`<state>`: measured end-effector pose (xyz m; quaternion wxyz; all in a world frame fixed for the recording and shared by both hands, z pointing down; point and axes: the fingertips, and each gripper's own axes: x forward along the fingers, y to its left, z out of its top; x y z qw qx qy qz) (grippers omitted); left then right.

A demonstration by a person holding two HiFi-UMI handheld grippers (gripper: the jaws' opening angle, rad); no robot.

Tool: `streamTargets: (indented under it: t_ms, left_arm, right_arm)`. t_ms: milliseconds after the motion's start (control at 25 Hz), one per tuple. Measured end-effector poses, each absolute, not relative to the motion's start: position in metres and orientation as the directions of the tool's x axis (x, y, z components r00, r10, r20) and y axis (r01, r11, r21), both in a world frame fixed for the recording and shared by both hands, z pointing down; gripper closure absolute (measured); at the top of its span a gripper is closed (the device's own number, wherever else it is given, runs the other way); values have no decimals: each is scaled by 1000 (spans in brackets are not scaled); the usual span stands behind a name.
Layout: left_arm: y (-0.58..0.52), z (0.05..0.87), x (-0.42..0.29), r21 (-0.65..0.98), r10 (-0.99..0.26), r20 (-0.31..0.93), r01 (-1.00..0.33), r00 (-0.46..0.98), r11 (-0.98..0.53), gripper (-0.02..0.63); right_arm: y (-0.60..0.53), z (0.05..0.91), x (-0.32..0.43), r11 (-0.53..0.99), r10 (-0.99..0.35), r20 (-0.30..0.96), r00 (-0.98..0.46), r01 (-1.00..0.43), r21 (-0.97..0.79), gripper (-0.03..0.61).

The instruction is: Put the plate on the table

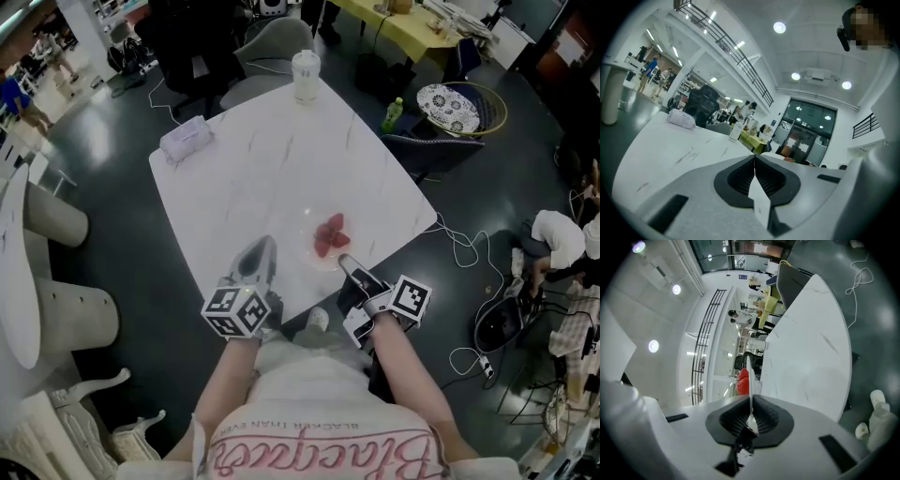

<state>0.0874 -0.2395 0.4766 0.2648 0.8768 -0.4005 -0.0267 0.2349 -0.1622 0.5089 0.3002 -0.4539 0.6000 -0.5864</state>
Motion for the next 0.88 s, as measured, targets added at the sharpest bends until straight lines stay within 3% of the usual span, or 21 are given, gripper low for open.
streamTargets:
  t_ms: [360, 880]
  left_arm:
    - [-254, 477, 95, 455, -791, 188, -766, 582, -455, 609]
    - [-269, 468, 62, 433, -859, 179, -822, 480, -369, 609]
  right_arm:
    - [-198, 517, 252, -102, -834, 195, -517, -203, -974, 566]
    - [-246, 515, 213, -54, -723, 206, -660, -243, -968, 566]
